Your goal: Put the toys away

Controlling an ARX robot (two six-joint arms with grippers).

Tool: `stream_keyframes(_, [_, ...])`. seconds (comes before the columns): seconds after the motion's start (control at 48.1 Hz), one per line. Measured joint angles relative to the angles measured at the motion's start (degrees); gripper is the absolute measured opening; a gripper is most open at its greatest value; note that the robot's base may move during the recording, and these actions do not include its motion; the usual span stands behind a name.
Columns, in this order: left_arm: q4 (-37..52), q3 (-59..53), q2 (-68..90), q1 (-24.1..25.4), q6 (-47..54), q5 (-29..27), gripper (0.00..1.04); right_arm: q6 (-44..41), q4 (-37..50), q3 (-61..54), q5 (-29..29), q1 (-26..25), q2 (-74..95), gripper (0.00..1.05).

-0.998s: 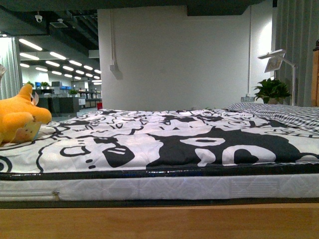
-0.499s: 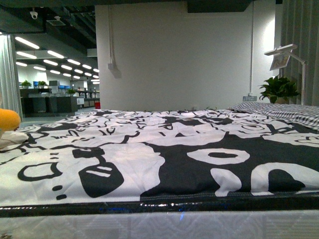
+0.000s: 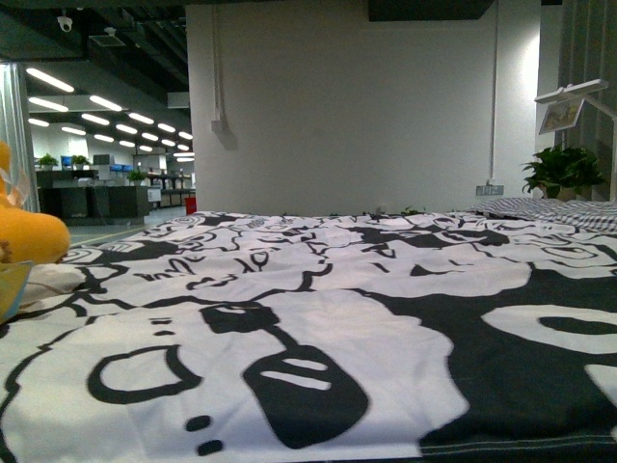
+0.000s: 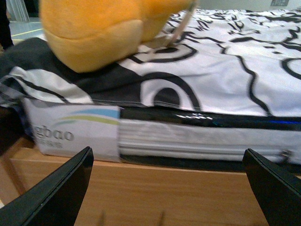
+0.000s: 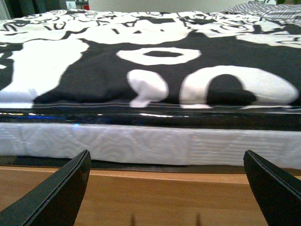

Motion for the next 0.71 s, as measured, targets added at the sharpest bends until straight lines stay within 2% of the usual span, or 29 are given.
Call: stream_keyframes(0.707, [-0.11, 0.00, -0.17, -0.02, 0.02, -0.20, 0.98, -0.02, 0.02, 0.00, -0.39, -0.04, 0.04, 0.98])
